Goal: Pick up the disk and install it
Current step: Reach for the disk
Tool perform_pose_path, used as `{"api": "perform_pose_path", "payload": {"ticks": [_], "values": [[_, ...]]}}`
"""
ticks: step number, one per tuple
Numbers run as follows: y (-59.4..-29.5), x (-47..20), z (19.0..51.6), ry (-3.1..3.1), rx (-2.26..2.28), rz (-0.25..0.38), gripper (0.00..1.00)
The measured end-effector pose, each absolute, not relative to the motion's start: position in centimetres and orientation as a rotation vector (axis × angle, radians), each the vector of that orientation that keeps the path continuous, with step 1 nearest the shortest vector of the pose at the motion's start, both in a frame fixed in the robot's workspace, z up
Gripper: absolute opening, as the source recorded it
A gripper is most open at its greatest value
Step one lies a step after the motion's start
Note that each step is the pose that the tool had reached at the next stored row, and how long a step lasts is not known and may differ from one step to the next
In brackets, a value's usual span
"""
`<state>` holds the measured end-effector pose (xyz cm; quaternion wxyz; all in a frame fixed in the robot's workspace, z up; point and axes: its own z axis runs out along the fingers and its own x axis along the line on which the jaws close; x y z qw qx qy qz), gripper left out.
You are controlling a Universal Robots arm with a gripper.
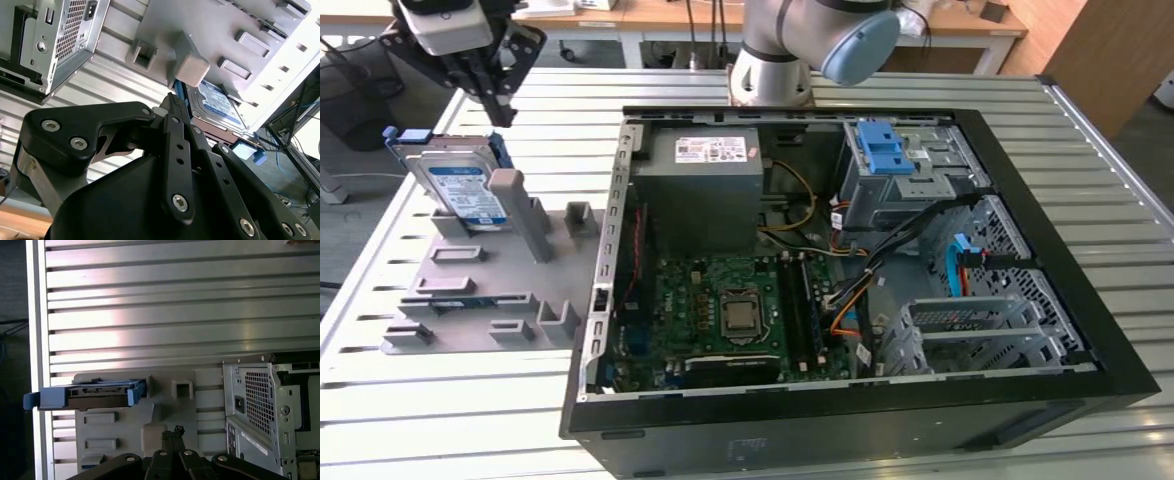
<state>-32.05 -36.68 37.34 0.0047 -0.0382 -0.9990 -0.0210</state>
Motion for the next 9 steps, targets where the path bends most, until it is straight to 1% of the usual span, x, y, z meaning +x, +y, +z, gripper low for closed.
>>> {"api": "perform_pose_path", "payload": {"ticks": [9], "values": [[-36.5, -33.5, 37.2, -3.127, -0.12, -0.066, 0.11]]}}
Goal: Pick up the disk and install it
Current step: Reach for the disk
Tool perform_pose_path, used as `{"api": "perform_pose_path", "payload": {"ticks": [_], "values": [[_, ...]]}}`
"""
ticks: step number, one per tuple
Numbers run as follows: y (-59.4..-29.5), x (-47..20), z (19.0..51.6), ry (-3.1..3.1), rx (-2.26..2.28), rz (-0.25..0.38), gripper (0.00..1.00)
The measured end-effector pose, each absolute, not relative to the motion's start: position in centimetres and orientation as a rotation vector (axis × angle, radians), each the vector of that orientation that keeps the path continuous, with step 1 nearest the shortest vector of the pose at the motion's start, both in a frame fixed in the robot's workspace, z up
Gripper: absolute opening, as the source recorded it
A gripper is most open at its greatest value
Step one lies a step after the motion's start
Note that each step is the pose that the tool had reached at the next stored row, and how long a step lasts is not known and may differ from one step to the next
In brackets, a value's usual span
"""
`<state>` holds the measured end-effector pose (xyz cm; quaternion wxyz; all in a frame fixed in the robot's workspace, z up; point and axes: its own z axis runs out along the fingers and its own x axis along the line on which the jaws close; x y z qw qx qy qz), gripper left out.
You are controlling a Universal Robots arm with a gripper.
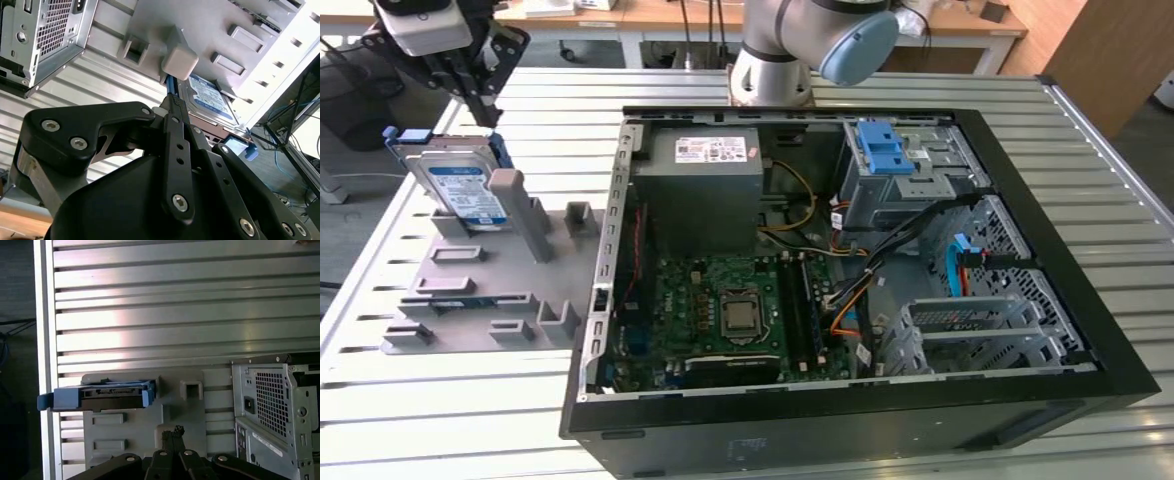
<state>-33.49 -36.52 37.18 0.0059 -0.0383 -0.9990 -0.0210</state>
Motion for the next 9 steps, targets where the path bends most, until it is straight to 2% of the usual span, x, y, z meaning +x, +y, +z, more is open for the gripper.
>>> {"api": "perform_pose_path", "payload": {"ticks": [9], "values": [[-36.3, -34.9, 37.0, -3.125, -0.12, -0.065, 0.11]]}}
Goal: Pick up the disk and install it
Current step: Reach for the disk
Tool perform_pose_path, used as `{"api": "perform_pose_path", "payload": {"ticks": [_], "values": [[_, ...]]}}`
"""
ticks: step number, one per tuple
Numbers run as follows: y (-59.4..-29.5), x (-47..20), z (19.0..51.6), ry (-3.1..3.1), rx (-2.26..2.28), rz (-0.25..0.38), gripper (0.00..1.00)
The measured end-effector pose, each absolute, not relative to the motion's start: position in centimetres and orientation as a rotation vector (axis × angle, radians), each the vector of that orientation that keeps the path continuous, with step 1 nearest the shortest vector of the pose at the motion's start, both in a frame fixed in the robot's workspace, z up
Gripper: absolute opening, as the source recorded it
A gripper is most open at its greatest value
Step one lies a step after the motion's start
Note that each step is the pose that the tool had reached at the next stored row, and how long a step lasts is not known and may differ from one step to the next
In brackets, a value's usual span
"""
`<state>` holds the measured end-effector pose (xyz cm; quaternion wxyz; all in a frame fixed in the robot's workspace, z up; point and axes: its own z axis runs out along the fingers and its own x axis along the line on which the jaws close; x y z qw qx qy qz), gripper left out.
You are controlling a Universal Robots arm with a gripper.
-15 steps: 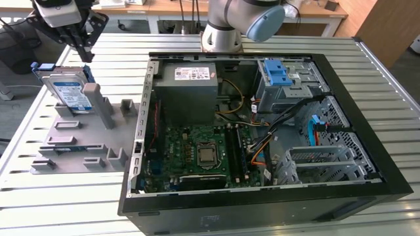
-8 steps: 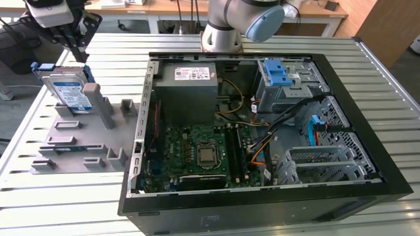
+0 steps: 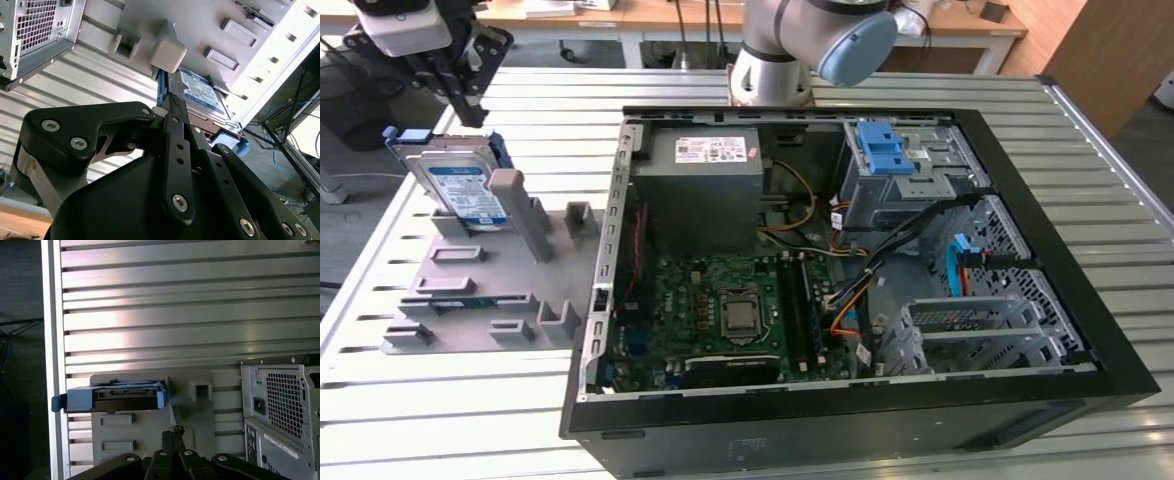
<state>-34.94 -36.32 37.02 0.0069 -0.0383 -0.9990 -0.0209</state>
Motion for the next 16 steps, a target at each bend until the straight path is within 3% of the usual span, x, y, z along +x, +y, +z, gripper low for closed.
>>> {"api": "perform_pose_path", "payload": {"ticks": [16], "values": [[-35.8, -37.5, 36.7, -3.121, -0.12, -0.065, 0.11]]}}
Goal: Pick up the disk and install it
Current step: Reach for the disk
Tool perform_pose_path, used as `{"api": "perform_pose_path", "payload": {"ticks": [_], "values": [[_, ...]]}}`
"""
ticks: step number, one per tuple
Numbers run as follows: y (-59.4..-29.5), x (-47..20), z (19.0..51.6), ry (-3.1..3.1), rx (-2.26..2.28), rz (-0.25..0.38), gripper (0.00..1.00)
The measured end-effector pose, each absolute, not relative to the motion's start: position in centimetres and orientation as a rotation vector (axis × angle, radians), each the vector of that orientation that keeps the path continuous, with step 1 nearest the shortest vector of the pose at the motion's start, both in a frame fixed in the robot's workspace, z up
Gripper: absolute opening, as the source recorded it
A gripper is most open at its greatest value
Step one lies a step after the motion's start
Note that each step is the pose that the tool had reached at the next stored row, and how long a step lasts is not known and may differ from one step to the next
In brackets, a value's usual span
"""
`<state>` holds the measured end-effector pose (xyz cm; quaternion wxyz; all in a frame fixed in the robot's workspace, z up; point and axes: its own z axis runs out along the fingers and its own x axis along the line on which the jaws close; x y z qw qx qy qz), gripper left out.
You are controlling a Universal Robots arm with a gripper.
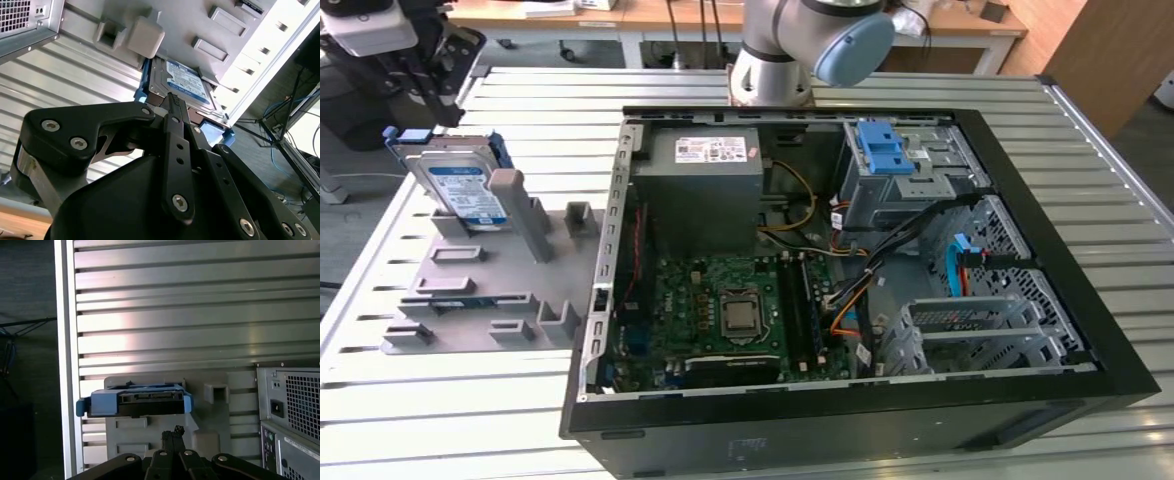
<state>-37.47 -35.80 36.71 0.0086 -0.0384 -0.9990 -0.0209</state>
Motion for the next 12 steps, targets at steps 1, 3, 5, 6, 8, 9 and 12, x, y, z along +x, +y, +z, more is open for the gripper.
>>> {"api": "perform_pose_path", "payload": {"ticks": [1, 3, 5, 6, 8, 9, 12], "values": [[-35.7, -37.6, 36.7, -3.121, -0.12, -0.065, 0.11], [-35.6, -38.0, 36.7, -3.121, -0.12, -0.065, 0.11], [-35.6, -38.3, 36.6, -3.121, -0.12, -0.065, 0.11], [-35.5, -38.5, 36.6, -3.121, -0.12, -0.065, 0.11], [-35.4, -38.8, 36.6, -3.12, -0.12, -0.065, 0.11], [-35.3, -39.0, 36.5, -3.12, -0.12, -0.065, 0.11], [-35.2, -39.4, 36.5, -3.12, -0.12, -0.065, 0.11]]}}
